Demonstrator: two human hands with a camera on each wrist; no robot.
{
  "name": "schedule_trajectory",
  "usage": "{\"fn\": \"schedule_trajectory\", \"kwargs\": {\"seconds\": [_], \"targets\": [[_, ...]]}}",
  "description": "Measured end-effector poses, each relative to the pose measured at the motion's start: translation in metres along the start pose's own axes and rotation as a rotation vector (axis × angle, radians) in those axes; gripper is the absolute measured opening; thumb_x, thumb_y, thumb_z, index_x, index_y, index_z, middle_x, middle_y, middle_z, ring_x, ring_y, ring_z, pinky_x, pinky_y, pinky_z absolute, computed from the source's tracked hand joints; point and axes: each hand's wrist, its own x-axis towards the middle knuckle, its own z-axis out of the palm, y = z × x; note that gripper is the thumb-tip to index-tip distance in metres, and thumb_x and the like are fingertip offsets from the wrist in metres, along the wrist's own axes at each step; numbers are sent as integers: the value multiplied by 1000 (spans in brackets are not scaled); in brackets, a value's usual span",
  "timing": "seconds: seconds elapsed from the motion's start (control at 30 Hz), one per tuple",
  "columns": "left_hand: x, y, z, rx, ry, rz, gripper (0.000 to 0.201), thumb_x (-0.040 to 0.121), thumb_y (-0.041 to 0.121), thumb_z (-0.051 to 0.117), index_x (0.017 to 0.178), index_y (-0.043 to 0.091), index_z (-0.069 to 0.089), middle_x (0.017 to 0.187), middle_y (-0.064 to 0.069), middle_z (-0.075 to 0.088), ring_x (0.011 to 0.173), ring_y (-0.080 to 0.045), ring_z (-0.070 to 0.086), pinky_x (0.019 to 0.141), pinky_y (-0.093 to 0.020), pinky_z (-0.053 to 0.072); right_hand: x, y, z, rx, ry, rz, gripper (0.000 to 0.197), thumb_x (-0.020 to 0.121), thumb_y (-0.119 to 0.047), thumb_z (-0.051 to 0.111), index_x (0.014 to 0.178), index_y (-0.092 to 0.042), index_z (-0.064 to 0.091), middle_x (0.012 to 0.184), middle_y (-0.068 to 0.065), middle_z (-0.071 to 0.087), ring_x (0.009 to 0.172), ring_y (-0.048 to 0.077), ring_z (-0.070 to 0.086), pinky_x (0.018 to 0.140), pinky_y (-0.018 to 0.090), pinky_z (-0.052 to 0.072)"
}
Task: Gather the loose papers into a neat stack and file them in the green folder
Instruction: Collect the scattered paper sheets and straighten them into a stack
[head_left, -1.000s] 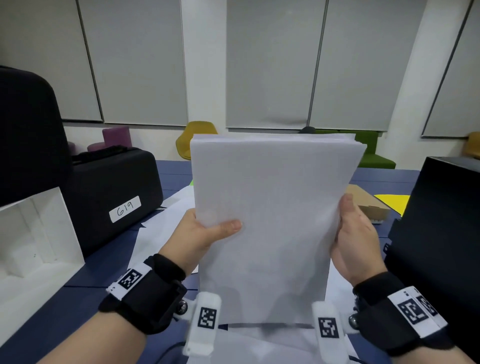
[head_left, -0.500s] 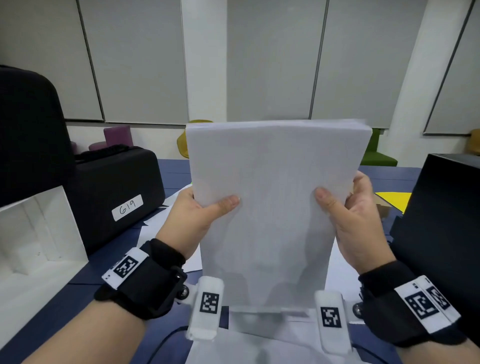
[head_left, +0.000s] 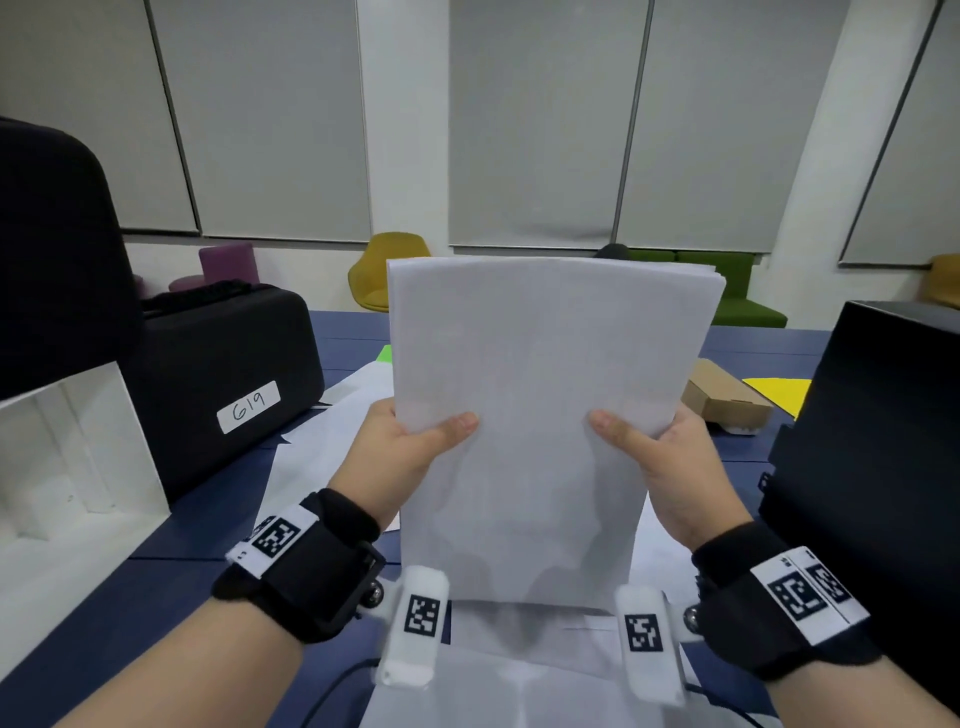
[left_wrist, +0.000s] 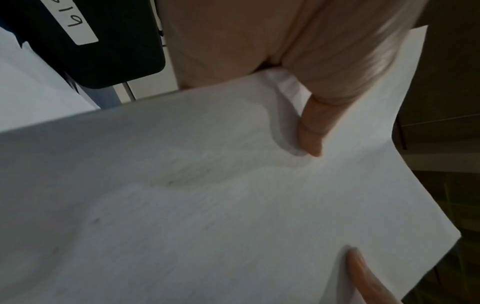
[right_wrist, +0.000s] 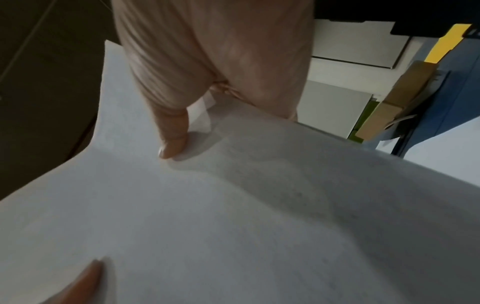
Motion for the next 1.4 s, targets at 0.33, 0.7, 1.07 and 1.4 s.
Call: {"fn": "schedule_trajectory", "kwargs": {"seconds": [0.33,0.7,1.07,1.4], "targets": [[5,4,-20,164,214,180,15,86,5,68,89,20,72,84,13,76,83,-7,72,76,-22,55,-46,19,-16,-1119,-469,541,73,66,-43,84,117,-19,37,114,-4,50,94,13,55,74,23,47],[21,40,-39,169,213,277,18,88,0,65,90,17,70,81,13,76,81,-6,71,78,-22,57,-27,77,-36,-1588,-651,608,89,61,-47,80,130,-18,32,125,0,44,117,24,45,95,44,47],[18,25,-36,132,176,206,18,88,0,64,92,16,71,85,10,77,83,-8,72,80,-22,57,15,97,-45,-1563,-571,565,69,74,-43,78,127,-14,45,128,4,54,113,23,55,92,33,45],[13,18,-33,58,150,104,16,86,2,65,96,12,73,99,-4,76,96,-24,71,94,-41,54,9,20,-29,-246,-511,326,104,46,-43,94,136,-23,47,135,0,60,126,17,55,102,37,46]]}}
